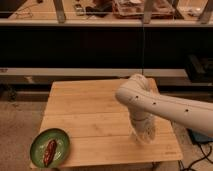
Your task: Stand the bottle upright
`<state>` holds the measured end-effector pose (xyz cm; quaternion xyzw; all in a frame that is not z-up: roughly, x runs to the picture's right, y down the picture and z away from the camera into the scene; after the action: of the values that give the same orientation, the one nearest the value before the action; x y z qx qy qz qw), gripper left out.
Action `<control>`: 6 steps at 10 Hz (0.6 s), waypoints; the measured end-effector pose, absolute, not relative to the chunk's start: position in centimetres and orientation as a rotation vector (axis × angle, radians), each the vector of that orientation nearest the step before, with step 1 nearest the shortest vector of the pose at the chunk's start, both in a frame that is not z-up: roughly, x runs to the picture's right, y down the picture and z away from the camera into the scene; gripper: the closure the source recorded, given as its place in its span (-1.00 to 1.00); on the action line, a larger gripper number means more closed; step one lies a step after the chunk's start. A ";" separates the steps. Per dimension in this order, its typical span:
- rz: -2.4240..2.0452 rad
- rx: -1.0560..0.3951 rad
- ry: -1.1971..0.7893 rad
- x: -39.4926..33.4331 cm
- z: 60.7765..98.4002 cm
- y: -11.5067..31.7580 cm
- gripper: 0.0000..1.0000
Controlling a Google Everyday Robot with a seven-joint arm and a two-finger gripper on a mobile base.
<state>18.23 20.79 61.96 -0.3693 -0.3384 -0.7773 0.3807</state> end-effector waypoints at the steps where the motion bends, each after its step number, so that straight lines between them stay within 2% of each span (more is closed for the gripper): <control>1: -1.944 -0.882 -0.912 16.7 61.9 20.6 0.55; 4: -1.813 -0.560 -1.095 9.8 61.9 17.7 0.55; 6: -1.737 -0.450 -1.190 7.8 61.5 16.3 0.55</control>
<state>7.77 16.28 61.49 -0.1840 -0.4867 -0.7101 0.4744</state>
